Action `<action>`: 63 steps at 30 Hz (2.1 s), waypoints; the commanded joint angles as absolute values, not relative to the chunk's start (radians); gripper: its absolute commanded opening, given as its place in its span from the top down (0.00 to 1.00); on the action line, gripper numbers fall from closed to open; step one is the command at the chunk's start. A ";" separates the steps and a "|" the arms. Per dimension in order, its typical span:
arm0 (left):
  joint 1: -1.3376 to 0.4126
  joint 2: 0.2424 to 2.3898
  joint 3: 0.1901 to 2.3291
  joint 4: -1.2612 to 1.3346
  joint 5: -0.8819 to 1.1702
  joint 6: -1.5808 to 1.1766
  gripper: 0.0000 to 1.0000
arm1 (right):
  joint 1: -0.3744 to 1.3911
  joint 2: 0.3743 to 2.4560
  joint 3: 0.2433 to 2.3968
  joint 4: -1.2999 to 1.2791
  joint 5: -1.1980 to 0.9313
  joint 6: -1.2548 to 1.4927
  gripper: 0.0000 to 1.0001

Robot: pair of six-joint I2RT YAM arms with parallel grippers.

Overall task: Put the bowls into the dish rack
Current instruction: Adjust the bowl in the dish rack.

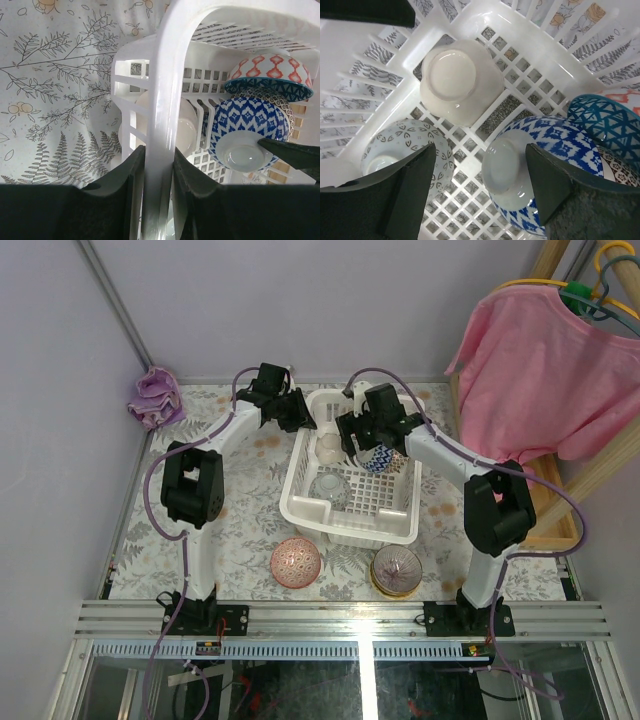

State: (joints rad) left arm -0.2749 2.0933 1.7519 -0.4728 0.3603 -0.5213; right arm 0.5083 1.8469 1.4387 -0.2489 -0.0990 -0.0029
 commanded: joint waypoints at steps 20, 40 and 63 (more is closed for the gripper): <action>-0.262 2.107 1.765 -0.370 0.329 -0.540 0.69 | 0.472 1.639 1.424 -0.413 -0.119 0.098 0.20; -0.263 2.106 1.758 -0.370 0.328 -0.540 0.80 | 0.522 1.874 1.507 -0.476 -0.035 0.157 0.50; -0.264 2.096 1.728 -0.353 0.349 -0.540 0.80 | 0.533 1.955 1.655 -0.450 -0.056 0.103 0.47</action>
